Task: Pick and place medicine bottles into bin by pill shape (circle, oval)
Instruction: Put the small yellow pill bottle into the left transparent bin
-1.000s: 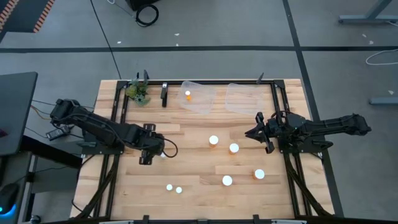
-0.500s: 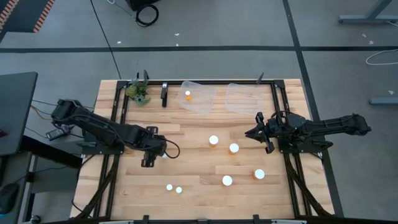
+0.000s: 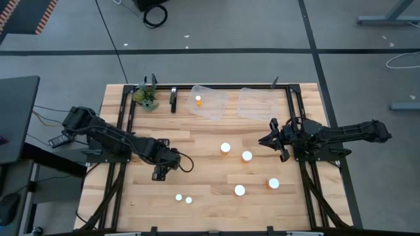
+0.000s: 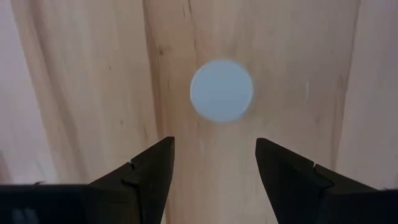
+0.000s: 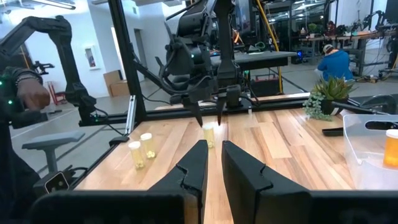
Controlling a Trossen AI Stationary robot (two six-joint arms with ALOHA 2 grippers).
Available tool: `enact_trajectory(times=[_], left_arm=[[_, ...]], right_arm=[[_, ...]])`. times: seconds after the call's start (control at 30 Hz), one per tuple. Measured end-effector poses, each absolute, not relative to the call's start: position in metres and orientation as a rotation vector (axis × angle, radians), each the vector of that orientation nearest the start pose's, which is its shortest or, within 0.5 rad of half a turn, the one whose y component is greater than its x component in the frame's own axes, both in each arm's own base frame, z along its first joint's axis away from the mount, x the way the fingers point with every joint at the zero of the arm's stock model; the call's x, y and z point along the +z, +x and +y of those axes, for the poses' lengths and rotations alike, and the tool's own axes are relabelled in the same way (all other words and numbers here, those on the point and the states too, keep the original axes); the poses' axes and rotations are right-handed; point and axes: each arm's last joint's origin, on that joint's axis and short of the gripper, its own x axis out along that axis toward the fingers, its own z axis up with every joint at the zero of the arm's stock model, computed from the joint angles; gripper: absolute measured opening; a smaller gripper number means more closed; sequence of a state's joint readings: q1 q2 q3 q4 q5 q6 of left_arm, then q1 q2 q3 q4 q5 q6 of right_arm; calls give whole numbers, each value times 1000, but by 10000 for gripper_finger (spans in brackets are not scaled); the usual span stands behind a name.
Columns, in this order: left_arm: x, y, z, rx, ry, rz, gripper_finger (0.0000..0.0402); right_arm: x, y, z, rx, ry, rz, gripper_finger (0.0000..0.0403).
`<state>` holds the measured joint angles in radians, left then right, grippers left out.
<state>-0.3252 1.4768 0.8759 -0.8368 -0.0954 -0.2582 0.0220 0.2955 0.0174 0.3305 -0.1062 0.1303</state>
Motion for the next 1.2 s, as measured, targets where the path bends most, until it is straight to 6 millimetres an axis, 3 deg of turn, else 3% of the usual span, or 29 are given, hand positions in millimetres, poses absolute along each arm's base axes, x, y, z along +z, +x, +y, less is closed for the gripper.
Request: enact_trajectory(times=[0.6, 1.2], left_arm=[[180, 247, -79, 11, 67, 1285, 226], [169, 251, -80, 3, 104, 1320, 144]], right_arm=[[176, 116, 6, 131, 128, -45, 54], [176, 116, 6, 132, 128, -44, 54]])
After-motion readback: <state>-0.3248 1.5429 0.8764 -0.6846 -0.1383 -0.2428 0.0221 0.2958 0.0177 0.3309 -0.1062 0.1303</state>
